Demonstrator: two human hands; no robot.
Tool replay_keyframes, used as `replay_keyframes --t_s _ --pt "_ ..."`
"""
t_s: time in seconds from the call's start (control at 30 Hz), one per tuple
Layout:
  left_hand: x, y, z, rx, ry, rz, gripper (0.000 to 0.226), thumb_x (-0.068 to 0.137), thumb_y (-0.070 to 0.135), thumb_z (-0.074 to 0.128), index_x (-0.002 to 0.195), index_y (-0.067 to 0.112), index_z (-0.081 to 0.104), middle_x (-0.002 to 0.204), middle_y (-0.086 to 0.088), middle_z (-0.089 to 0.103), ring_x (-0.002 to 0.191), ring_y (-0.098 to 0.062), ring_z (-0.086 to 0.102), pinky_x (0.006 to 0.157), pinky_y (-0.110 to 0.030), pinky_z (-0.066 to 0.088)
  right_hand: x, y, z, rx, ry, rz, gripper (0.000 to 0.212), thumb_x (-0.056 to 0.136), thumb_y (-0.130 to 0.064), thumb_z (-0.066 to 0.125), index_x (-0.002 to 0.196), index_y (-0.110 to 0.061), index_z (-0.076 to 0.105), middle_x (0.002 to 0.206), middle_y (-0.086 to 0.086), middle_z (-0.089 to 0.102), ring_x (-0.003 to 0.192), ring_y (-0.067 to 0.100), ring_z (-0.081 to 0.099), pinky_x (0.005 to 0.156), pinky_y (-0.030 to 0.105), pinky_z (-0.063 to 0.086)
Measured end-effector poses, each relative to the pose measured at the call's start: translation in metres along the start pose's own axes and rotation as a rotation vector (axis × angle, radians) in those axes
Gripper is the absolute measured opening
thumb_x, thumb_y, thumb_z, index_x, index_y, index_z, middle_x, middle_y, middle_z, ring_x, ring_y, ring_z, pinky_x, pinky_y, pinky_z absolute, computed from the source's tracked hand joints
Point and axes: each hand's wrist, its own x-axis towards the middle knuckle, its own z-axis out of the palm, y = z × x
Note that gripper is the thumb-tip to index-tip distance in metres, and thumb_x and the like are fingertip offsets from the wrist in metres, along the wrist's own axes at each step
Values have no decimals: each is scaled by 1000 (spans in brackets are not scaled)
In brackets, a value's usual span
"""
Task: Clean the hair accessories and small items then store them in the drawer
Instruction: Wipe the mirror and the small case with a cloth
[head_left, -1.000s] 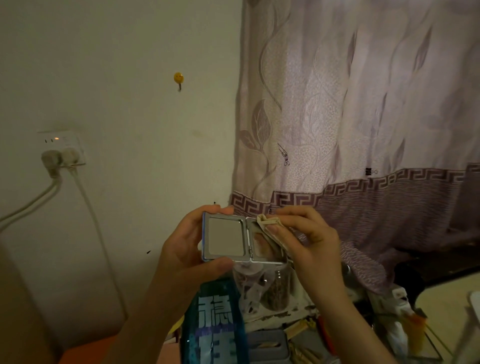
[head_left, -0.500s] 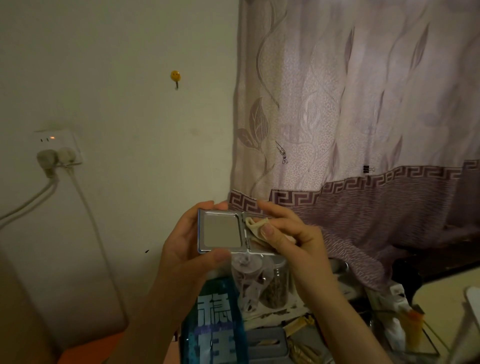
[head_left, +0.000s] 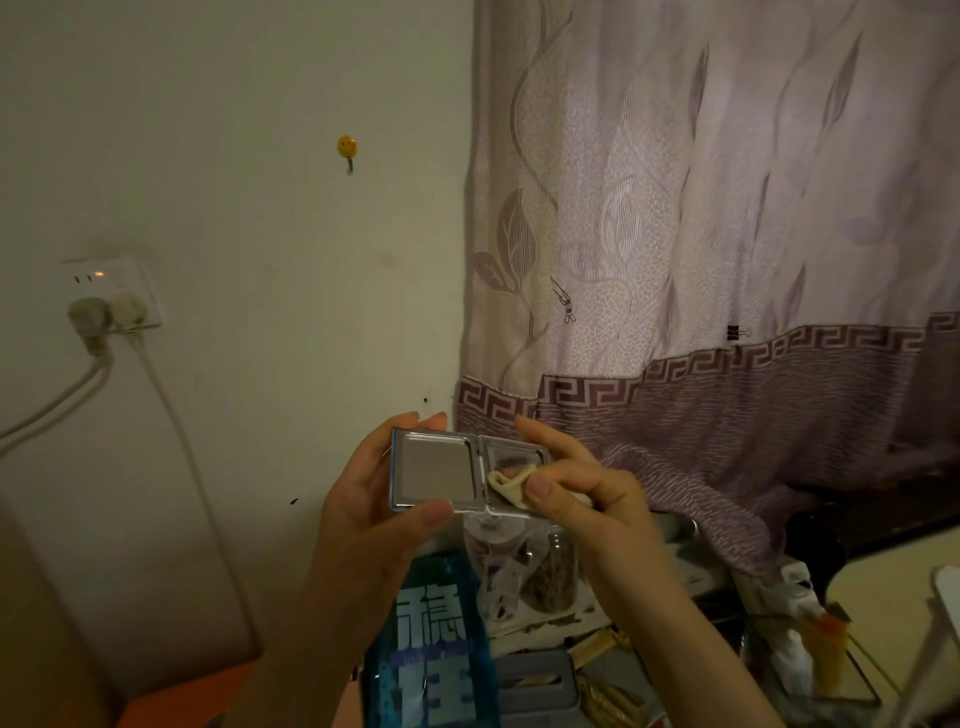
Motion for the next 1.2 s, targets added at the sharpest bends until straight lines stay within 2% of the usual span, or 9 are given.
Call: replay_keyframes --t_s 0.1,0.23,0.4,0.63,0.77,0.87,1.0,1.1,1.2 --pt "0 -1 -3 -14 -28 -2 57 51 15 73 106 29 67 102 5 71 95 -17 68 68 -23 56 3 -1 -2 6 15 13 12 72 -29 70 71 -21 78 125 -15 62 121 0 53 92 25 47" --pt "0 6 -8 34 -53 14 59 45 23 85 100 37 69 104 5 70 98 -16 67 71 -22 55 12 -8 -11 85 108 -2 41 63 -53 79 85 -18 79 127 -11 62 122 9 55 96 32 47" --pt "0 6 -7 73 -58 19 57 48 18 72 102 34 67 104 3 70 98 -18 67 71 -23 55 18 -8 -8 -34 120 -29 18 71 -33 67 82 -24 79 125 -14 62 120 0 53 96 32 45" --pt "-1 5 1 -37 -121 0 48 52 13 71 96 33 71 97 0 72 89 -18 69 67 -23 56 17 -10 3 -56 20 -63 8 72 -31 75 79 -29 79 126 -21 59 121 3 54 95 25 46" --pt "-3 8 3 -102 -120 3 59 41 25 90 97 33 72 98 2 72 90 -16 69 68 -22 56 17 -11 -4 -78 3 -68 12 73 -22 68 77 -26 79 127 -18 60 117 6 58 94 26 50" --pt "-4 6 1 -149 -68 -33 67 41 13 79 106 23 66 97 0 72 89 -18 70 66 -23 56 14 -9 -8 -66 11 -47 13 73 -25 70 81 -21 79 124 -15 63 117 8 58 94 27 50" --pt "-4 5 3 -170 -57 -50 77 30 20 92 104 22 68 99 -1 72 89 -18 70 64 -23 57 13 -6 -9 -41 38 -29 13 75 -21 67 79 -19 79 108 -5 72 121 6 55 97 34 46" --pt "-5 4 3 -153 -22 -47 92 28 27 95 112 18 59 103 0 71 92 -17 69 66 -23 56 11 -9 -11 -29 31 -5 8 78 -22 72 81 -18 79 108 -10 71 118 3 56 90 26 50" --pt "-6 2 0 -172 -21 -46 76 28 30 96 100 27 72 104 0 71 94 -18 69 67 -23 57 9 -9 -15 -51 56 4 17 78 -24 71 86 -11 78 112 -9 70 115 3 59 84 20 51"
